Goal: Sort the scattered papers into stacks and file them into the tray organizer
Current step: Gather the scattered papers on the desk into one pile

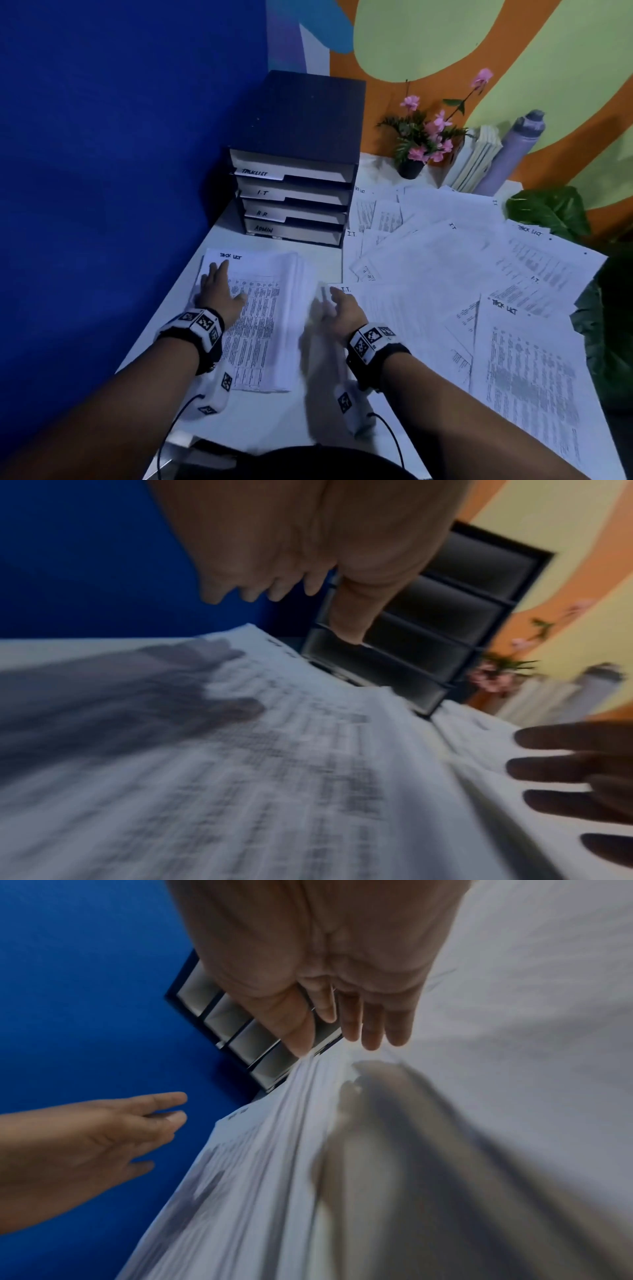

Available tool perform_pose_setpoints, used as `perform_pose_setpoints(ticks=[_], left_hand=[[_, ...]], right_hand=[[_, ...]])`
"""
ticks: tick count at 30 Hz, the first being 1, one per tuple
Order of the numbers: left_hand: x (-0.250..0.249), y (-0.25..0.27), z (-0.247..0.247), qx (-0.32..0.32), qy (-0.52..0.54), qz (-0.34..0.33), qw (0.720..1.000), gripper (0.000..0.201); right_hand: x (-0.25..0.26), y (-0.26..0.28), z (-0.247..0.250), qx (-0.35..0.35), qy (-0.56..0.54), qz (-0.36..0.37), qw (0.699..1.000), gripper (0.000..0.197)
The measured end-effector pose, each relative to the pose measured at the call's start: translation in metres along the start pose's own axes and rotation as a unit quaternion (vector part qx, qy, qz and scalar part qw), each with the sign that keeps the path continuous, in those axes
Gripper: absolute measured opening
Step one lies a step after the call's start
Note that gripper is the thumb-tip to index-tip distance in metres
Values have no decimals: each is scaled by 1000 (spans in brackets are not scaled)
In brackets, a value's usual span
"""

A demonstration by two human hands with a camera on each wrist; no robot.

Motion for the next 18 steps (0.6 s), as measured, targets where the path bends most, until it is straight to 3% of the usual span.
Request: perform_pose_setpoints(ticks=[5, 8, 14, 18], left_hand=[[-88, 8, -17, 64, 95, -94, 989, 80], [-130, 14, -33, 100, 111, -110, 983, 81], [-168, 11, -80, 184, 36, -24, 982, 92], [-179, 4, -97, 158, -16, 16, 987, 94]], right_hand=[[-49, 1, 96, -112, 45, -53, 991, 49], [-88, 13, 157, -181, 54, -107, 976, 49], [-173, 57, 266, -291, 52, -201, 934, 59], [-227, 79, 312, -306, 13, -270, 913, 76]])
Point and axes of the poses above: each hand's wrist, its own y-axis away from the middle knuckle, its own z-axis out of the back of the hand, x = y × z, the point moved 3 cm from there along -y, towards the middle knuckle, and after that the axes turned 15 degrees about -y, right-handed, at the moved point
